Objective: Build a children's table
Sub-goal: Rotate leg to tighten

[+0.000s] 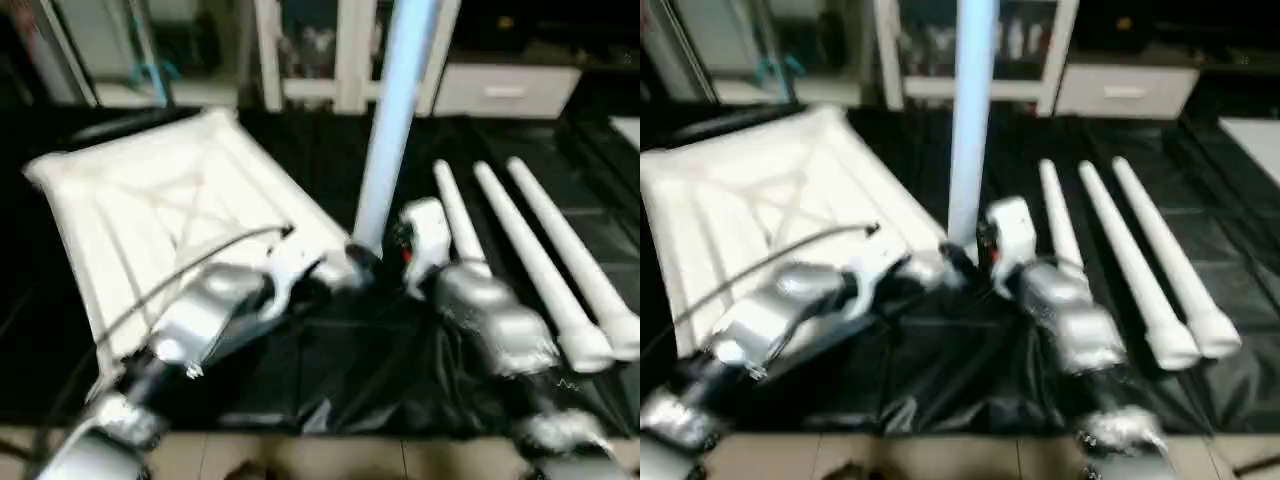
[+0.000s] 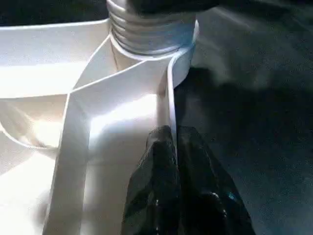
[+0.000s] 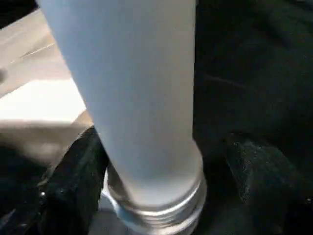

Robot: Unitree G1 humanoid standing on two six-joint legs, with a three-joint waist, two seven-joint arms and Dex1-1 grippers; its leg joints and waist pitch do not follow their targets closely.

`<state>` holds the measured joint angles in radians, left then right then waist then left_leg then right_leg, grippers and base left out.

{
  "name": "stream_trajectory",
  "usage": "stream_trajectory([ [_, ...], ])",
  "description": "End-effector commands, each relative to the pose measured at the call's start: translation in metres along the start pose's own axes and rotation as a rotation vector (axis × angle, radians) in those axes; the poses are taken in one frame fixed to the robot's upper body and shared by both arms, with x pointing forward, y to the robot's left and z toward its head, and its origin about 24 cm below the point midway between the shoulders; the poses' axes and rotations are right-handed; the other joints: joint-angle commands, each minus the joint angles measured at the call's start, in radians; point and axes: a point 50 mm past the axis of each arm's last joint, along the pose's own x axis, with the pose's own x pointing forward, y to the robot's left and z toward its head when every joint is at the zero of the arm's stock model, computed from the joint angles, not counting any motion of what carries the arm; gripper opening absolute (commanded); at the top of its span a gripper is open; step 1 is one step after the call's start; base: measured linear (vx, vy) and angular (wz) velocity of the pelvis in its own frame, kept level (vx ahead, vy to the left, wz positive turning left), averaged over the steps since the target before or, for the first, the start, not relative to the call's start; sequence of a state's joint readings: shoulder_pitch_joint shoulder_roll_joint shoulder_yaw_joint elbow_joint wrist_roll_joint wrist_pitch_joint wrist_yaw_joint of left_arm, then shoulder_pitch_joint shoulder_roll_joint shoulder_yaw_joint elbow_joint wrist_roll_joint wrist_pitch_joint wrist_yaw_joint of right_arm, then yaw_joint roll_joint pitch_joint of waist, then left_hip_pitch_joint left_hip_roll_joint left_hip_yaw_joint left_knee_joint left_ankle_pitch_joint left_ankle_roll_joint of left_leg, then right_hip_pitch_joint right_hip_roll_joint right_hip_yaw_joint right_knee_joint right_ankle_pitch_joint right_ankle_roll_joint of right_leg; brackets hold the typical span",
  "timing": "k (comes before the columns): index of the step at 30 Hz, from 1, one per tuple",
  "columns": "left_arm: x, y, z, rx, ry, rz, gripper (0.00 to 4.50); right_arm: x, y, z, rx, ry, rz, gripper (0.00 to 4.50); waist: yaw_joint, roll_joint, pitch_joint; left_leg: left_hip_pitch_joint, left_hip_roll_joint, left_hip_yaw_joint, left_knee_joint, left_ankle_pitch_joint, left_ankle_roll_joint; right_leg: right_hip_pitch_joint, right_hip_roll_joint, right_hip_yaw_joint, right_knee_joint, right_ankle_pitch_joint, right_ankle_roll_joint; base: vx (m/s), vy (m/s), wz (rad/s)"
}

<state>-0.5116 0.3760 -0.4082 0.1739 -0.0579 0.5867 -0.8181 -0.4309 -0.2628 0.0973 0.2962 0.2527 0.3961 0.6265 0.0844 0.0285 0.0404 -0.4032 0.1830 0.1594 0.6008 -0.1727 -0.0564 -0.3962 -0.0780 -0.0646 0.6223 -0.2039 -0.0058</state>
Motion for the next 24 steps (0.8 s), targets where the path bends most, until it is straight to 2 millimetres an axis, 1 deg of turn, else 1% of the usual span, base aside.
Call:
stream_trajectory([
  [1,-0.001,-0.012,0.008,0.064,-0.027,-0.112,0.00,-0.011,0.002,0.007,-0.046,0.001,0.091,3.87,-0.005,-0.001,-0.058,0.034,0.045,-0.002,-0.076,-0.203,0.025,0.044,-0.060,0.045,-0.072,-0.094,-0.201,0.000,0.000,0.00],
  [2,-0.002,-0.013,0.008,0.067,-0.026,-0.123,0.00,-0.013,0.002,0.008,-0.053,0.006,0.104,3.87,-0.002,-0.002,-0.058,0.036,0.047,-0.001,-0.078,-0.211,0.020,0.045,-0.061,0.045,-0.074,-0.110,-0.197,0.000,0.000,0.00],
  [3,-0.003,-0.016,0.007,0.080,-0.024,-0.154,0.00,-0.020,0.001,0.008,-0.071,0.024,0.134,3.87,-0.002,-0.005,-0.057,0.036,0.048,0.004,-0.078,-0.216,0.013,0.040,-0.060,0.046,-0.075,-0.125,-0.192,0.000,0.000,0.00],
  [4,-0.005,-0.018,0.006,0.092,-0.018,-0.188,0.00,-0.027,-0.001,0.007,-0.096,0.050,0.176,3.87,0.000,-0.005,-0.058,0.037,0.049,0.004,-0.078,-0.222,0.008,0.042,-0.062,0.046,-0.076,-0.138,-0.188,0.000,0.000,0.00],
  [6,-0.007,-0.020,0.005,0.098,-0.011,-0.215,0.00,-0.033,-0.001,0.006,-0.113,0.074,0.212,3.87,-0.002,-0.006,-0.058,0.033,0.048,0.004,-0.078,-0.209,0.010,0.044,-0.060,0.047,-0.073,-0.127,-0.185,0.000,0.000,0.00],
  [7,-0.008,-0.023,0.004,0.109,0.000,-0.243,0.00,-0.039,-0.001,0.005,-0.134,0.106,0.257,3.87,0.000,-0.008,-0.058,0.034,0.048,0.006,-0.076,-0.203,0.013,0.042,-0.061,0.047,-0.073,-0.123,-0.186,0.000,0.000,0.00],
  [8,-0.008,-0.024,0.004,0.117,0.007,-0.260,0.00,-0.041,-0.001,0.004,-0.149,0.129,0.278,3.87,0.000,-0.008,-0.059,0.034,0.047,0.006,-0.074,-0.199,0.019,0.042,-0.062,0.047,-0.073,-0.120,-0.188,0.000,0.000,0.00],
  [9,-0.008,-0.024,0.004,0.117,0.007,-0.260,0.00,-0.041,-0.001,0.004,-0.149,0.129,0.278,3.87,0.000,-0.008,-0.059,0.034,0.047,0.006,-0.074,-0.199,0.019,0.042,-0.062,0.047,-0.073,-0.120,-0.188,0.000,0.000,0.00],
  [10,-0.008,-0.024,0.004,0.128,0.011,-0.273,0.00,-0.042,-0.001,-0.001,-0.169,0.166,0.306,3.87,-0.001,-0.004,-0.058,0.031,0.045,0.007,-0.072,-0.189,0.025,0.041,-0.062,0.048,-0.073,-0.119,-0.193,0.000,0.000,0.00],
  [11,-0.008,-0.024,0.005,0.131,0.011,-0.274,0.00,-0.042,-0.001,-0.002,-0.175,0.178,0.312,3.87,-0.002,-0.007,-0.059,0.031,0.045,0.007,-0.072,-0.194,0.023,0.042,-0.061,0.047,-0.075,-0.130,-0.194,0.000,0.000,0.00],
  [12,-0.008,-0.024,0.005,0.133,0.012,-0.275,0.00,-0.041,-0.001,-0.004,-0.183,0.188,0.314,3.87,-0.002,-0.001,-0.058,0.033,0.046,0.006,-0.072,-0.196,0.021,0.040,-0.061,0.047,-0.075,-0.134,-0.197,0.000,0.000,0.00],
  [13,-0.007,-0.024,0.005,0.135,0.012,-0.276,0.00,-0.041,-0.001,-0.005,-0.190,0.196,0.316,3.87,-0.002,-0.001,-0.058,0.033,0.046,0.006,-0.072,-0.196,0.021,0.040,-0.061,0.047,-0.075,-0.134,-0.197,0.000,0.000,0.00],
  [15,-0.006,-0.024,0.006,0.140,0.013,-0.275,0.00,-0.039,-0.002,-0.009,-0.214,0.223,0.316,3.87,-0.004,-0.005,-0.059,0.033,0.046,0.006,-0.072,-0.207,0.014,0.041,-0.060,0.047,-0.076,-0.138,-0.201,0.000,0.000,0.00],
  [17,-0.005,-0.023,0.006,0.143,0.014,-0.274,0.00,-0.036,-0.003,-0.011,-0.231,0.237,0.312,3.87,-0.005,-0.005,-0.060,0.032,0.045,0.006,-0.071,-0.201,0.013,0.041,-0.059,0.046,-0.074,-0.128,-0.205,0.000,0.000,0.00],
  [19,-0.005,-0.023,0.006,0.143,0.014,-0.275,0.00,-0.036,-0.004,-0.011,-0.234,0.240,0.313,3.87,-0.005,-0.005,-0.060,0.033,0.045,0.006,-0.070,-0.196,0.017,0.041,-0.058,0.046,-0.073,-0.114,-0.209,0.000,0.000,0.00],
  [20,-0.005,-0.023,0.005,0.144,0.014,-0.270,0.00,-0.033,-0.004,-0.011,-0.232,0.238,0.315,3.87,-0.004,-0.008,-0.061,0.033,0.046,0.007,-0.069,-0.186,0.024,0.042,-0.058,0.046,-0.071,-0.098,-0.213,0.000,0.000,0.00],
  [21,-0.005,-0.023,0.005,0.144,0.014,-0.270,0.00,-0.033,-0.004,-0.011,-0.232,0.238,0.315,3.87,-0.004,-0.008,-0.061,0.032,0.045,0.007,-0.069,-0.186,0.025,0.043,-0.059,0.046,-0.071,-0.099,-0.215,0.000,0.000,0.00],
  [22,-0.005,-0.023,0.005,0.144,0.014,-0.266,0.00,-0.030,-0.003,-0.009,-0.216,0.223,0.320,3.87,-0.005,-0.009,-0.061,0.032,0.045,0.007,-0.068,-0.188,0.029,0.042,-0.059,0.046,-0.072,-0.105,-0.215,0.000,0.000,0.00],
  [23,-0.005,-0.023,0.005,0.144,0.014,-0.266,0.00,-0.029,-0.003,-0.008,-0.211,0.218,0.323,3.62,-0.005,-0.008,-0.060,0.032,0.045,0.007,-0.069,-0.190,0.029,0.042,-0.060,0.046,-0.073,-0.115,-0.215,0.000,0.000,0.00],
  [24,-0.005,-0.023,0.004,0.144,0.014,-0.266,0.00,-0.029,-0.002,-0.008,-0.207,0.215,0.325,3.54,-0.004,-0.009,-0.060,0.033,0.046,0.007,-0.069,-0.195,0.027,0.042,-0.059,0.046,-0.073,-0.123,-0.213,0.000,0.000,0.00],
])
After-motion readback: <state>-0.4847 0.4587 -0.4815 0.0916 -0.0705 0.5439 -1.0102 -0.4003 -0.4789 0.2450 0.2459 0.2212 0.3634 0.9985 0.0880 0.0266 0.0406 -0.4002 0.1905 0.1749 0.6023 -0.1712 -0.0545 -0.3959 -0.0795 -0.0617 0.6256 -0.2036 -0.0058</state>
